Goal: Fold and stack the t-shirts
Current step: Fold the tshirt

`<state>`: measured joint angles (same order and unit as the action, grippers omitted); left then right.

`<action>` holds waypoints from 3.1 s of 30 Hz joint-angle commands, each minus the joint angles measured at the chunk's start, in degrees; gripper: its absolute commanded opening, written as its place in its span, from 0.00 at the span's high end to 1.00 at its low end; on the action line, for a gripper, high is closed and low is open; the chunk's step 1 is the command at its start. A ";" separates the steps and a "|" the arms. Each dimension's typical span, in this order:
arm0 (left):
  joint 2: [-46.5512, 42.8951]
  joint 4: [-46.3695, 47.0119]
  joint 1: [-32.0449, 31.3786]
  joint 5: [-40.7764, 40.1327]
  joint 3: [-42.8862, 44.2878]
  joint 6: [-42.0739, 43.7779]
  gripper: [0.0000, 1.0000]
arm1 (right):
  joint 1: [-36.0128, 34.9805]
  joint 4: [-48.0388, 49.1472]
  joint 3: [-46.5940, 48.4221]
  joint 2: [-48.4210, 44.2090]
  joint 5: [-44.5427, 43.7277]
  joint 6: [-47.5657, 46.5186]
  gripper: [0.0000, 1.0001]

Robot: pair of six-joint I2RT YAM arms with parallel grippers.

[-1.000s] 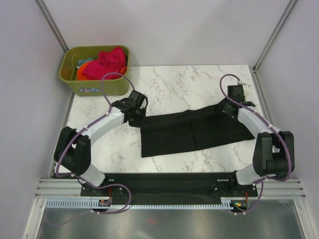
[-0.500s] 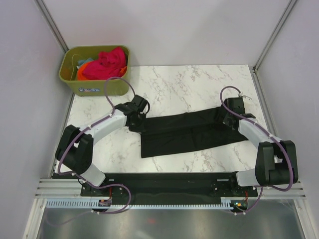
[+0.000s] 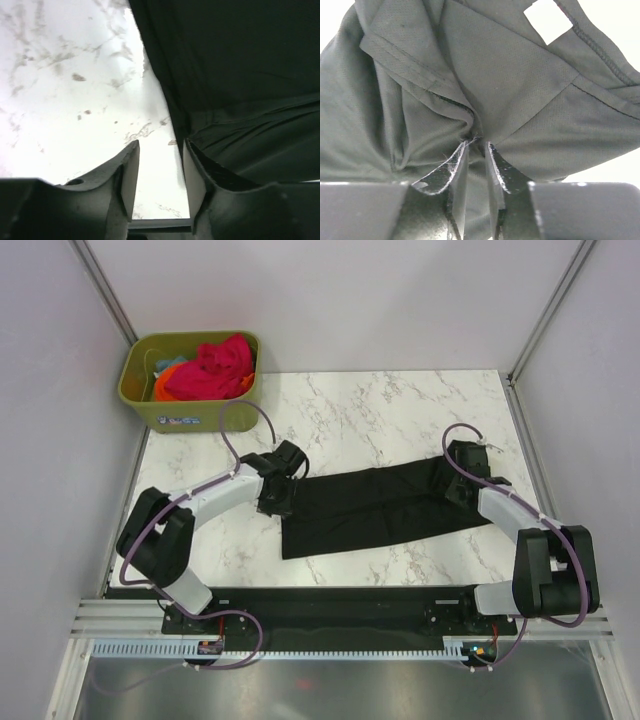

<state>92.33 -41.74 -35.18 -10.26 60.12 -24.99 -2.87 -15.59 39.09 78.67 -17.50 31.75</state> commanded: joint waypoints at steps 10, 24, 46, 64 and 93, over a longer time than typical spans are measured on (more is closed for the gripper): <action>2.40 -3.00 3.71 -2.23 12.56 1.08 0.48 | 0.15 -7.70 9.60 -0.81 4.48 -0.63 0.70; 16.38 1.31 6.44 2.19 18.46 1.45 0.67 | 4.46 -6.47 24.97 17.37 3.95 -3.35 0.64; 13.05 -5.90 10.48 -0.47 24.08 -0.06 0.63 | 10.52 -5.06 41.69 32.16 9.50 -1.87 0.59; 22.88 -0.80 11.00 2.00 22.50 -0.84 0.66 | 16.50 5.31 39.49 39.71 11.71 0.15 0.90; 2.51 -1.96 10.13 14.12 14.25 1.62 0.48 | 18.17 -3.12 43.45 29.62 15.91 0.25 0.59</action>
<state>97.27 -45.17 -23.94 -2.66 79.96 -24.01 15.51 -14.00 81.30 114.54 -0.27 33.21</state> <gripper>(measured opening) 0.514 0.406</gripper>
